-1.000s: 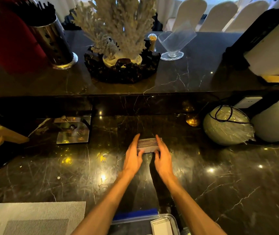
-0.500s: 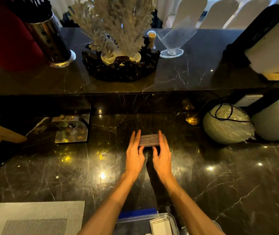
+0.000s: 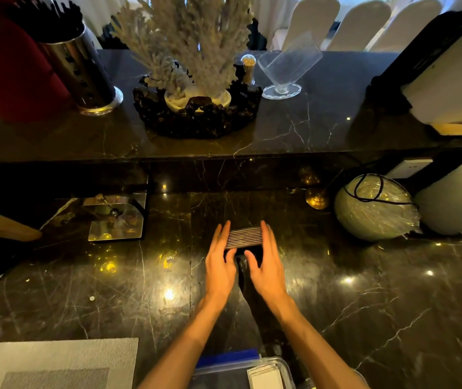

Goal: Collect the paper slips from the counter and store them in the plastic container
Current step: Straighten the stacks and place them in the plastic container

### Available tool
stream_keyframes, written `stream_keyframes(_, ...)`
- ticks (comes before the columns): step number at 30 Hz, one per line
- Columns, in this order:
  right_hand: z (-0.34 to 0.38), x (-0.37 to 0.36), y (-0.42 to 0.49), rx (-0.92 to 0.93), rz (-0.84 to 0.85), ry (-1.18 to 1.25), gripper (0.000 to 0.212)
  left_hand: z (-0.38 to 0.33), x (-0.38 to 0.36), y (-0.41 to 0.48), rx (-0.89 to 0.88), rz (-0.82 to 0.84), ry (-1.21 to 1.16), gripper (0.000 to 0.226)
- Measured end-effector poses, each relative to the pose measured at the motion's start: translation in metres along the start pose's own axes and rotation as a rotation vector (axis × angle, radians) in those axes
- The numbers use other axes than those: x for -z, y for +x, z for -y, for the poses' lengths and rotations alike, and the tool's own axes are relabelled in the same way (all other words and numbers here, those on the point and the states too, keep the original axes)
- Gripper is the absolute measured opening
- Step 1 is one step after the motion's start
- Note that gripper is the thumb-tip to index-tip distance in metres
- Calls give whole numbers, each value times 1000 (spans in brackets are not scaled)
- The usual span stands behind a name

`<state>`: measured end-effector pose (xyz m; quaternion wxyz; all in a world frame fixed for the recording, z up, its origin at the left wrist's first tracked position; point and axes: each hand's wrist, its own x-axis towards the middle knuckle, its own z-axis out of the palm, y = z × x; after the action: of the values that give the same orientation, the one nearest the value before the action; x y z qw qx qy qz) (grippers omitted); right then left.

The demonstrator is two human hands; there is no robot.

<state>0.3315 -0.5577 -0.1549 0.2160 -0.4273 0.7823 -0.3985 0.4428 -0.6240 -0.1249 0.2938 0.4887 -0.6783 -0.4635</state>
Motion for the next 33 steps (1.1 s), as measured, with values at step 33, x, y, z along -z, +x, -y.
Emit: stream_keyframes(33,101,149,-250,-380,591,503,63,-108,54,-319,517,153,-452,45)
